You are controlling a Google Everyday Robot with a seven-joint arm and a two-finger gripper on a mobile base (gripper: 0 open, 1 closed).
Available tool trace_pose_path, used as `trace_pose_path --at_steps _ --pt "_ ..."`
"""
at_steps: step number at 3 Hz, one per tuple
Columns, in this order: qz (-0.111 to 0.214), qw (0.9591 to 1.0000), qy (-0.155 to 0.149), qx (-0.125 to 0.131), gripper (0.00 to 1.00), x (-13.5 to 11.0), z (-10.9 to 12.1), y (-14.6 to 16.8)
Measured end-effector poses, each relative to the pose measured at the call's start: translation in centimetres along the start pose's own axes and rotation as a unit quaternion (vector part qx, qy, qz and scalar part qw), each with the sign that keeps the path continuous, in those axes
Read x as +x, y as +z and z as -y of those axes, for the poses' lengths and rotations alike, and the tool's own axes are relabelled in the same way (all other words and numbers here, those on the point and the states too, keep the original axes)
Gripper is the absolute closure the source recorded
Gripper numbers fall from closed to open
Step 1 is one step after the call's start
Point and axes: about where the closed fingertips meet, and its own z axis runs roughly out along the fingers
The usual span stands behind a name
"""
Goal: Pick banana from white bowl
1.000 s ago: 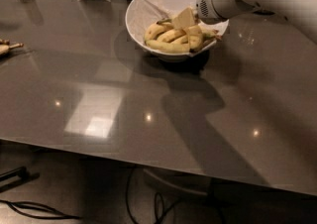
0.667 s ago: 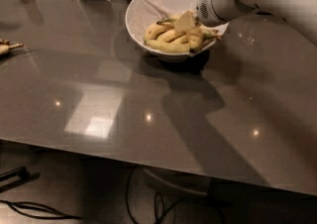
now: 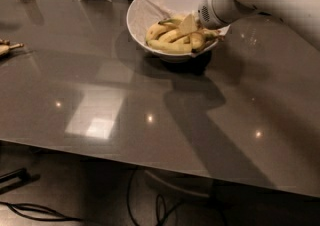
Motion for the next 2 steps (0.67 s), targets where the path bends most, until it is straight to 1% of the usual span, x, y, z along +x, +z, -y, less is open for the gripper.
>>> trace_pose_path --at_steps 1,2 --pt "-0.004 1.0000 0.001 0.005 0.72 0.04 0.09 -0.17" --pt "-0.001 0.9999 0.002 0.011 0.95 -0.32 -0.01 -0.92"
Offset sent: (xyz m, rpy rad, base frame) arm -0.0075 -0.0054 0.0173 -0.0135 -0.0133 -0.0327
